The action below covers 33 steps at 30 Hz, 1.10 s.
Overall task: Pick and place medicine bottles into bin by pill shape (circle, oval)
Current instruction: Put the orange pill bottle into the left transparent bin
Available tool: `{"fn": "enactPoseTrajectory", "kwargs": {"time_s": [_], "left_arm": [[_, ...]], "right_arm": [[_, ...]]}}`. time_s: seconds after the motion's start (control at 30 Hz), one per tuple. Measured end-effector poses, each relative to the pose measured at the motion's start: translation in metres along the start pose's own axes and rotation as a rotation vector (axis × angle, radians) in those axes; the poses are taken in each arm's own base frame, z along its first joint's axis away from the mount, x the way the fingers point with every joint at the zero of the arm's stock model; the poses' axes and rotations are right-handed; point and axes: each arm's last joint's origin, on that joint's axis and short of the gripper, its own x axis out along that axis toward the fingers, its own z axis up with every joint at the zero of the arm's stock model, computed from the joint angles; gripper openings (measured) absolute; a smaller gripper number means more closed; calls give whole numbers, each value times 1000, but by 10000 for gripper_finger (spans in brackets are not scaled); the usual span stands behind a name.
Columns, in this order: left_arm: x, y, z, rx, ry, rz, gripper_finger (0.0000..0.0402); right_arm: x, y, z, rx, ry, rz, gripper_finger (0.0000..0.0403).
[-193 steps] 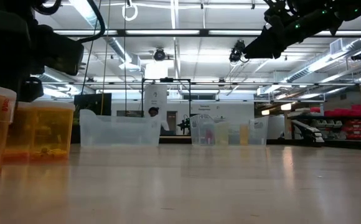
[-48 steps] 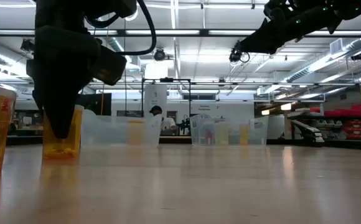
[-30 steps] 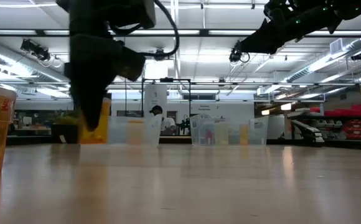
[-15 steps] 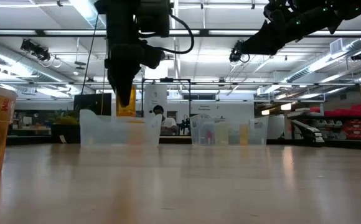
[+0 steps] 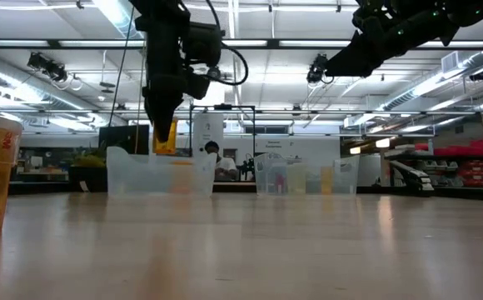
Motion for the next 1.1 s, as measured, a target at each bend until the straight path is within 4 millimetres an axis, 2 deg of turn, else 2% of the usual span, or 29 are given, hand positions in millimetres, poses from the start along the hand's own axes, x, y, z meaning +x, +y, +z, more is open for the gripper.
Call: {"fn": "enactPoseTrajectory", "kwargs": {"time_s": [0.1,0.27,0.37,0.47,0.6,0.87,1.1], "left_arm": [[7,14,0,-41,-2,16,201],[35,30,-13,-61,33,24,217],[50,38,-18,-85,20,24,211],[57,48,-23,-122,32,13,202],[60,56,-24,-198,32,10,212],[60,58,-25,-207,34,6,286],[39,58,-20,-186,21,53,287]], "right_arm": [[0,0,-1,7,5,1,251],[0,0,-1,9,15,3,251],[0,0,-2,10,15,3,251],[0,0,-1,10,14,3,251],[0,0,-1,9,8,2,251],[0,0,-1,8,7,2,251],[0,0,-1,8,6,2,251]]}}
